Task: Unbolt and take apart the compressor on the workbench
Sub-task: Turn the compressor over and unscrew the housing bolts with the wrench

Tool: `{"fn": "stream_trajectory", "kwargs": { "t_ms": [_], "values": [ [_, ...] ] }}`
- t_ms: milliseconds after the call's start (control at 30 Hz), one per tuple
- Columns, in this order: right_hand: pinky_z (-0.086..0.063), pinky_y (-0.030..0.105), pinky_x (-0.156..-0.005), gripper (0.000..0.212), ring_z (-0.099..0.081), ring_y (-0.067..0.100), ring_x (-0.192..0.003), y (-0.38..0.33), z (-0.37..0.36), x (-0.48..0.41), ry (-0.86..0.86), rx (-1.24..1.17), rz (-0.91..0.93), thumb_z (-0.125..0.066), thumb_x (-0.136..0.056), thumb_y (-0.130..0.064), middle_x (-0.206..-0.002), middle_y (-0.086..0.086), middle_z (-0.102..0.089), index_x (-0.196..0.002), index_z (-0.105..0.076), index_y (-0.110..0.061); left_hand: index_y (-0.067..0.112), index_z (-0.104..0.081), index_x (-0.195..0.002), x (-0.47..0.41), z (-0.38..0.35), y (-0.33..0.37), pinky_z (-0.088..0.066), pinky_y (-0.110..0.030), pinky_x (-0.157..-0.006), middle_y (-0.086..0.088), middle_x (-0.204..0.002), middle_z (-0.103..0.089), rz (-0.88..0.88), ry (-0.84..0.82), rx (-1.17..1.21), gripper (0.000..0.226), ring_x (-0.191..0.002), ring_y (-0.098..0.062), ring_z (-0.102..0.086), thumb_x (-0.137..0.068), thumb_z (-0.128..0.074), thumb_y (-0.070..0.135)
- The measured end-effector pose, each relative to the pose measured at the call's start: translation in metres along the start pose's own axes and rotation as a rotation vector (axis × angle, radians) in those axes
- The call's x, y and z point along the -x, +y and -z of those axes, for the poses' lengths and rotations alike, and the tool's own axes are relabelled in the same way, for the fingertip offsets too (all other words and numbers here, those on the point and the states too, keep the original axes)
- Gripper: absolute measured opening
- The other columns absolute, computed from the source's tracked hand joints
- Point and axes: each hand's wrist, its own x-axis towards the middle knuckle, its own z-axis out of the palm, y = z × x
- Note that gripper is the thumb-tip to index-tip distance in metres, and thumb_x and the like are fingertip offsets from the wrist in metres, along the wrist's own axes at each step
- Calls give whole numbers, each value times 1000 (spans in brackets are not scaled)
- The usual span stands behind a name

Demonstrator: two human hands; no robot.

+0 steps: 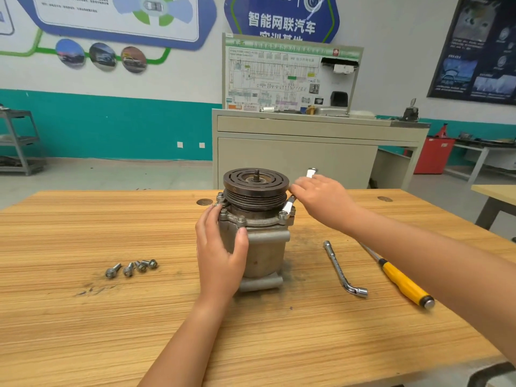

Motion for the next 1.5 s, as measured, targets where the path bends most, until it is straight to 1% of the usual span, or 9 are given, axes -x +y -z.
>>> {"fn": "stream_trajectory", "kwargs": {
  "t_ms": [100, 233, 367, 467, 1033, 1200, 1367, 1433, 1500],
  "values": [
    [-51, 37, -74, 41, -61, 26, -91, 3, 12, 8, 88, -247, -151, -38, -98, -10, -107, 10, -63, -139, -34, -14, 17, -36, -139, 1, 0, -1, -27, -25, -107, 0, -142, -35, -3, -3, -3, 69, -131, -8, -32, -80, -39, 52],
    [-35, 30, -43, 39, -45, 13, -45, 8, 38, 48, 270, -802, -405, -36, -99, -19, -53, -4, -48, -138, -36, -20, 18, -35, -139, 1, -2, -2, -26, -22, -106, 1, -142, -33, -9, 3, -5, 67, -131, -7, -31, -81, -39, 51],
    [-38, 27, -44, 51, -47, 10, -51, -2, 62, 85, -80, -537, -292, -33, -98, -23, -60, -6, -50, -139, -13, -46, 19, -34, -140, 1, -2, -1, -26, -24, -108, 1, -143, -32, -3, 5, -3, 68, -132, -7, -30, -81, -38, 52],
    [-31, 26, -43, 68, -42, 11, -53, -21, 69, 89, -207, -307, -281, -32, -93, -11, -61, -5, -46, -142, 3, -43, 18, -34, -140, 2, -2, -1, -25, -24, -108, 0, -143, -32, -1, 4, -4, 69, -132, -8, -30, -80, -38, 52],
    [-24, 28, -42, 71, -34, 13, -51, -30, 81, 78, -225, -197, -354, -33, -86, -1, -61, -4, -41, -146, -6, -28, 20, -35, -139, 2, -2, -2, -23, -14, -104, 3, -142, -33, -9, 4, 20, 66, -132, -5, -30, -81, -39, 52],
    [-19, 28, -40, 73, -34, 18, -53, -44, 92, 66, -294, -106, -274, -38, -82, 5, -62, -1, -38, -146, -11, -16, 18, -37, -138, 2, -2, -1, -28, -32, -110, 0, -142, -35, -8, 17, -4, 67, -132, -9, -32, -81, -39, 51],
    [-20, 29, -40, 71, -58, 32, -97, -59, 103, 52, -446, -67, -203, -40, -86, 7, -114, 13, -59, -146, -2, 0, 15, -38, -138, 3, -1, 2, -30, -50, -110, -1, -142, -36, 2, 21, -36, 68, -133, -14, -34, -81, -38, 51],
    [-20, 29, -39, 69, -58, 26, -83, -57, 98, 53, -411, -49, -199, -39, -87, 5, -105, 10, -61, -145, -3, 0, 15, -38, -138, 3, 0, 3, -30, -48, -110, -1, -142, -37, 2, 15, -28, 68, -132, -14, -34, -80, -38, 52],
    [-20, 27, -38, 65, -43, 17, -54, -51, 89, 59, -320, -18, -187, -38, -90, -3, -71, 2, -52, -146, -5, -5, 16, -38, -138, 2, 0, 2, -30, -45, -111, -1, -141, -36, 2, 13, -20, 68, -132, -13, -33, -80, -38, 52]
  ]
}}
